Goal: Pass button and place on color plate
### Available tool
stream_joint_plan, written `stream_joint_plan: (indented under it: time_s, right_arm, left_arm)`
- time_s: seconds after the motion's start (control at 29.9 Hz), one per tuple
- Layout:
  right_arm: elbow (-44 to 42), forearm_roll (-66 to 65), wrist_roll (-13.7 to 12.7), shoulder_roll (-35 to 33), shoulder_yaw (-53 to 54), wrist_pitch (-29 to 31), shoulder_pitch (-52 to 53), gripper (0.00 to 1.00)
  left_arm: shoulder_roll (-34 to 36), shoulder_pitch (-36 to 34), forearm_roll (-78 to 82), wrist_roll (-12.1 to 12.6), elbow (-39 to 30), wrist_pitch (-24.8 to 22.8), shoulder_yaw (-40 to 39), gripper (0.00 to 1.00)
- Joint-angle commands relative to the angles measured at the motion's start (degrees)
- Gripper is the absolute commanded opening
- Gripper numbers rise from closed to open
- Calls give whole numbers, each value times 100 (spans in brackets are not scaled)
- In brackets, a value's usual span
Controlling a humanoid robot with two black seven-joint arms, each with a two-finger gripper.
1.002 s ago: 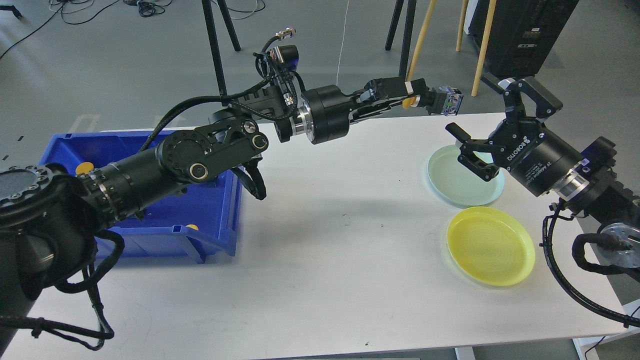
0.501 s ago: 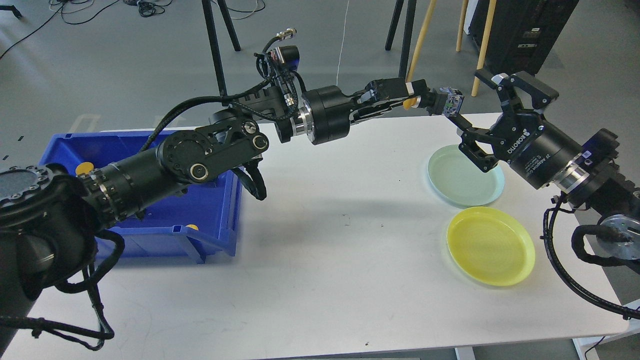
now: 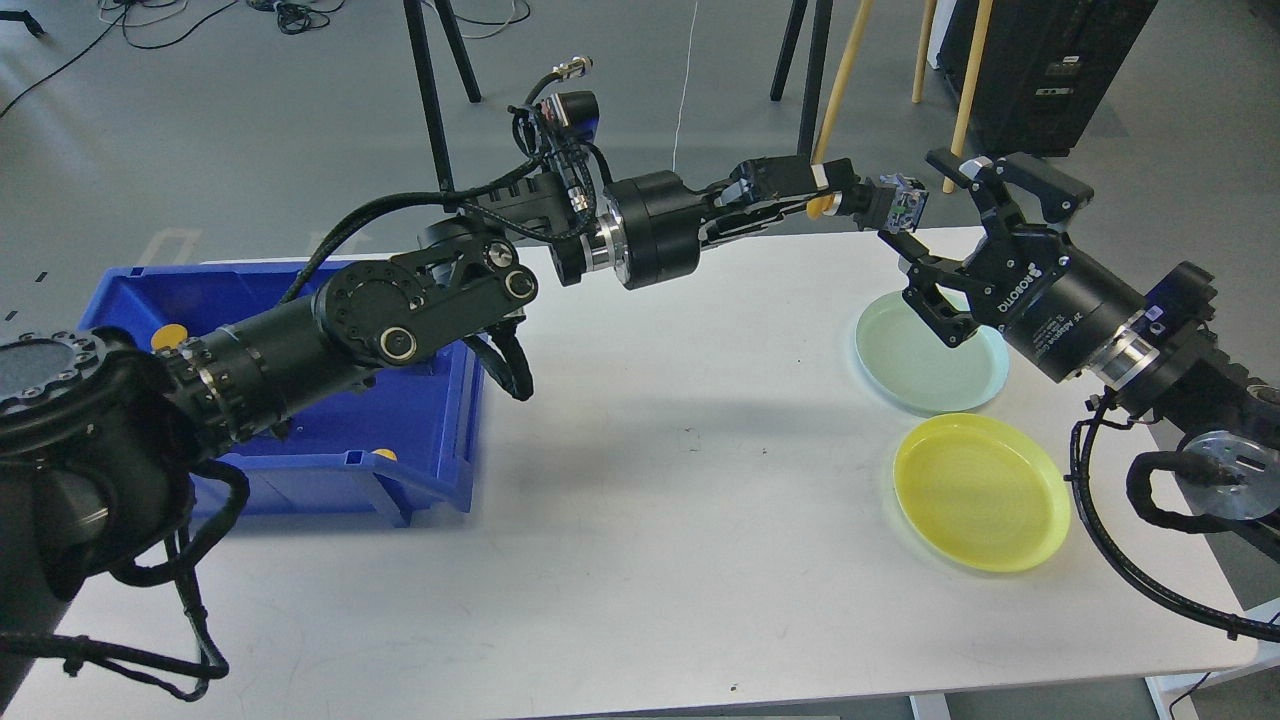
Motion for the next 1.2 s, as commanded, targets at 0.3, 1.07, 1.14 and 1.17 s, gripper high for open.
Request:
stream_joint_plan:
  time_s: [0.3,1.07,1.14,1.17]
  right_arm:
    - [8,-15,-21,83,-9,61,-6,39]
    - [17,1421,-127,100,97,-280,-1059,0]
    - [8,2317,-127,100,97,-622,-1410,0]
    - [-1,2810,-127,100,97,-911,-1578,0]
  left_arm:
    - [0,0,0,0,0,0,0,6]
    - [105,61,-773,0,9,79,-211,93]
    - [368,53,-773,0,-8,79,-194,93]
    - [517,53,-756,0,-43,71,-150,94]
